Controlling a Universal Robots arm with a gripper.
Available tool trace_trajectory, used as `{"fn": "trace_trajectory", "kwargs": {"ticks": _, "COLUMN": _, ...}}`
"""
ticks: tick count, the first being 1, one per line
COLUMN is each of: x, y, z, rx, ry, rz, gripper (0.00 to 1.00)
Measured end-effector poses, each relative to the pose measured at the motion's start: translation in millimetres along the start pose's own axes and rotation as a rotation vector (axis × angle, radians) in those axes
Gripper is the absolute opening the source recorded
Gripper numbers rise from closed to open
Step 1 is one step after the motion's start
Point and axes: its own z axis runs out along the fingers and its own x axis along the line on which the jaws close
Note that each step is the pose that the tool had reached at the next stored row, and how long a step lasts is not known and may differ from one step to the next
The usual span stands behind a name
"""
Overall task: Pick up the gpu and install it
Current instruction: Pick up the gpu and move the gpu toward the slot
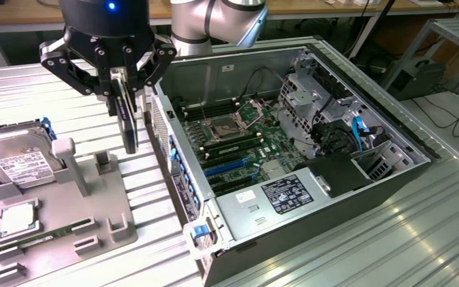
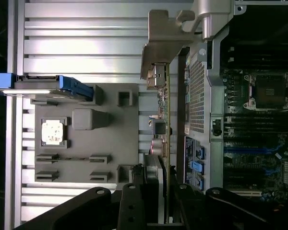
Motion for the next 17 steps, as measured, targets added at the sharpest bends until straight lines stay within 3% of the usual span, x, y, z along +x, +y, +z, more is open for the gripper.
{"fn": "trace_trajectory", "kwargs": {"ticks": 10, "x": -3.0, "y": 0.3, "z": -4.3, "rx": -0.0005, "ry": 0.0012, "rz": 0.000, "gripper": 0.28}}
{"fn": "trace_trajectory", "kwargs": {"ticks": 17, "x": -30.6, "y": -0.1, "z": -4.9, "rx": -0.0004, "ry": 0.0012, "rz": 0.000, "gripper": 0.28}}
